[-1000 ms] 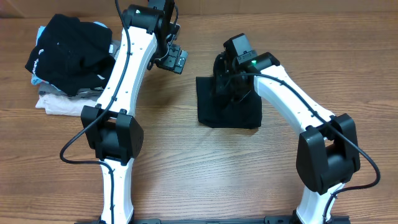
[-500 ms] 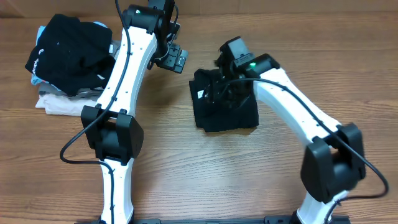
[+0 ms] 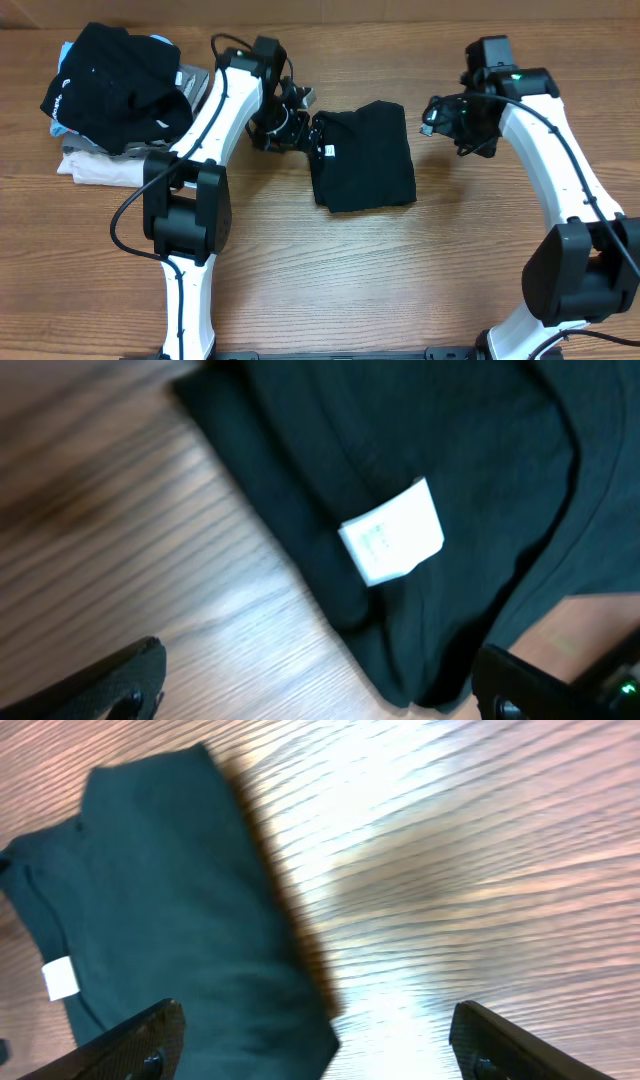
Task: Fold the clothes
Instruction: 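Grasp the folded black shirt bundle with the left gripper, then carry the bundle with the left gripper onto the clothes stack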
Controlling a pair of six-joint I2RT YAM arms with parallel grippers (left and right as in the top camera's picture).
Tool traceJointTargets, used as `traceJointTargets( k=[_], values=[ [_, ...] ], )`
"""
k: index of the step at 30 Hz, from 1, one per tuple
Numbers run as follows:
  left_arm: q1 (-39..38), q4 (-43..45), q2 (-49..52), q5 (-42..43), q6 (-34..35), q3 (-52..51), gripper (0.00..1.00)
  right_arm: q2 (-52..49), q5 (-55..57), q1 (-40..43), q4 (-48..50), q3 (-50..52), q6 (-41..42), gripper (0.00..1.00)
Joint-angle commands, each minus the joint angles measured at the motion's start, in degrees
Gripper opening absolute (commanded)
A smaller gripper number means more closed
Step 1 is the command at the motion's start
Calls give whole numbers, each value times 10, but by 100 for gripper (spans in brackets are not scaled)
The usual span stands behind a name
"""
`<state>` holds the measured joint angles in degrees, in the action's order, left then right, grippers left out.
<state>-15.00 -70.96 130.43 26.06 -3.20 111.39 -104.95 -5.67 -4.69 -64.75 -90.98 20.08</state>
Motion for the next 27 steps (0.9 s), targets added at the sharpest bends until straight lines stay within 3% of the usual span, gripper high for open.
traceJointTargets(
  k=[1,13,18,19,20,21,22,23,25,27],
  values=[
    [-4,47,-3,82,45,-52,100,9,5,14,-2,-10,-10,89],
    [-27,191,-3,80,174,-135,100,9,5,18,-1,-10,-10,90],
    [-66,218,-3,34,222,-139,93,9,5,18,-1,-10,-10,91],
    [-73,219,-3,17,234,-139,86,9,5,18,-1,-10,-10,91],
    [-78,220,-3,5,241,-139,73,9,6,18,-1,-10,-10,91],
    [-86,221,-3,-9,249,-139,49,9,7,18,-1,-10,-10,91],
    [-88,221,-3,-14,252,-139,45,9,7,18,-1,-10,-10,91],
    [-93,224,-3,-25,251,-139,26,9,7,18,-1,-10,-10,92],
    [-94,227,-3,-34,251,-139,4,9,8,18,-1,-10,-10,93],
    [-91,231,-4,-36,251,-138,4,9,16,18,-1,-10,-10,94]
  ],
)
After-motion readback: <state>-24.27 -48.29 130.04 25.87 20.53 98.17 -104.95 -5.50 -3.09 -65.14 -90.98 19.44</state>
